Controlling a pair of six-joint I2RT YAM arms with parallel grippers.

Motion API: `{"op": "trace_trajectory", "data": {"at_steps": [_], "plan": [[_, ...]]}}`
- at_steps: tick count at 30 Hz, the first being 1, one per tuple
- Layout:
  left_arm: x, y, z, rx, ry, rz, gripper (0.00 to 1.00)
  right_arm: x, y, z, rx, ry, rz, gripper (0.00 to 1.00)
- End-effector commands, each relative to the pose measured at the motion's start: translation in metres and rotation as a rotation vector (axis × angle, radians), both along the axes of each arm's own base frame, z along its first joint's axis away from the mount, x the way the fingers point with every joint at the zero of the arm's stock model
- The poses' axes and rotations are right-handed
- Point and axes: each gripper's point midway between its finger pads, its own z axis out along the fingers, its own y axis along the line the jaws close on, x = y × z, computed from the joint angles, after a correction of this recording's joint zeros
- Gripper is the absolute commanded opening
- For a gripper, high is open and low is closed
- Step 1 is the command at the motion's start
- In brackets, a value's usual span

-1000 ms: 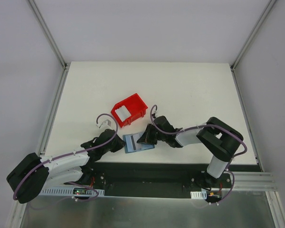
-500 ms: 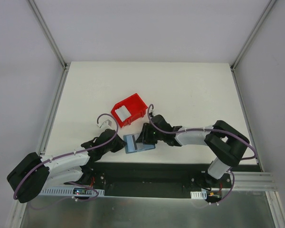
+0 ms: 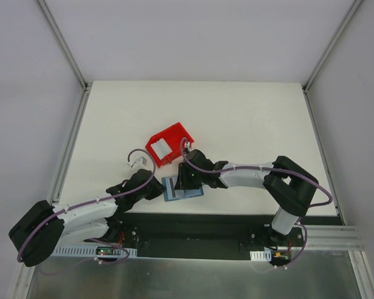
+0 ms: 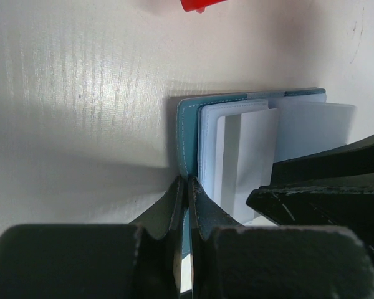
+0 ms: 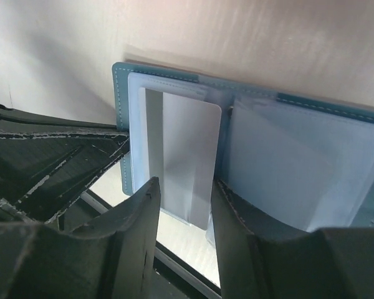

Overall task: Put the credit cards into the card holder
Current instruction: Insert the credit card into the card holder, then pick up the credit card from the storage box.

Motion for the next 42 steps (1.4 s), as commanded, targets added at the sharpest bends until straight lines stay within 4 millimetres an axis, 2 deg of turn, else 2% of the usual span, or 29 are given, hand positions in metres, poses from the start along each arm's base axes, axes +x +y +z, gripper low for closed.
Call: {"op": "trace_trajectory", "data": {"at_steps": [1, 5, 7, 8, 11, 13, 15, 16, 17, 20, 23, 25, 28, 32, 35, 39, 42], "plan": [[-0.023, 0.021, -0.028, 0.125, 0.091, -0.042, 0.0, -0.009, 0.013, 0.002, -0.018, 0.009, 0.068, 0.4], [-0.023, 0.019, -0.028, 0.121, 0.088, -0.049, 0.0, -0.008, 0.024, 0.006, -0.005, -0.005, 0.095, 0.36], [-0.023, 0.019, -0.027, 0.119, 0.087, -0.052, 0.0, -0.008, 0.027, 0.009, 0.012, -0.012, 0.104, 0.28], [-0.023, 0.019, -0.028, 0.118, 0.088, -0.052, 0.0, -0.007, 0.027, 0.011, 0.02, -0.019, 0.103, 0.24], [-0.023, 0.019, -0.028, 0.117, 0.087, -0.052, 0.0, -0.007, 0.027, 0.017, 0.035, -0.035, 0.107, 0.23], [-0.023, 0.019, -0.028, 0.117, 0.087, -0.053, 0.0, -0.005, 0.027, 0.022, 0.057, -0.057, 0.102, 0.16], [-0.023, 0.019, -0.028, 0.115, 0.087, -0.053, 0.0, -0.004, 0.026, 0.023, 0.056, -0.066, 0.098, 0.16], [-0.024, 0.019, -0.029, 0.117, 0.089, -0.054, 0.0, -0.004, 0.025, 0.023, 0.053, -0.069, 0.098, 0.1], [-0.023, 0.019, -0.028, 0.115, 0.086, -0.051, 0.0, -0.003, 0.023, 0.023, 0.048, -0.075, 0.093, 0.1], [-0.023, 0.019, -0.027, 0.111, 0.083, -0.051, 0.0, -0.005, 0.025, 0.025, 0.067, -0.075, 0.117, 0.24], [-0.024, 0.02, -0.028, 0.112, 0.083, -0.053, 0.0, 0.001, 0.02, 0.027, 0.061, -0.084, 0.085, 0.29], [-0.025, 0.02, -0.028, 0.109, 0.081, -0.051, 0.0, 0.006, 0.009, 0.032, 0.044, -0.107, 0.071, 0.32], [-0.026, 0.023, -0.028, 0.102, 0.077, -0.041, 0.0, 0.021, -0.008, 0.054, 0.046, -0.175, 0.05, 0.38], [-0.026, 0.027, -0.028, 0.106, 0.067, -0.029, 0.0, 0.038, -0.016, 0.086, 0.049, -0.245, 0.059, 0.47], [-0.025, 0.029, -0.025, 0.108, 0.057, -0.017, 0.0, 0.051, -0.013, 0.104, 0.03, -0.286, 0.076, 0.54], [-0.025, 0.039, -0.026, 0.144, 0.065, 0.014, 0.0, 0.08, 0.003, 0.132, 0.015, -0.334, 0.108, 0.59], [-0.02, 0.044, -0.024, 0.143, 0.067, 0.041, 0.0, 0.101, 0.013, 0.141, -0.026, -0.359, 0.136, 0.61]]}}
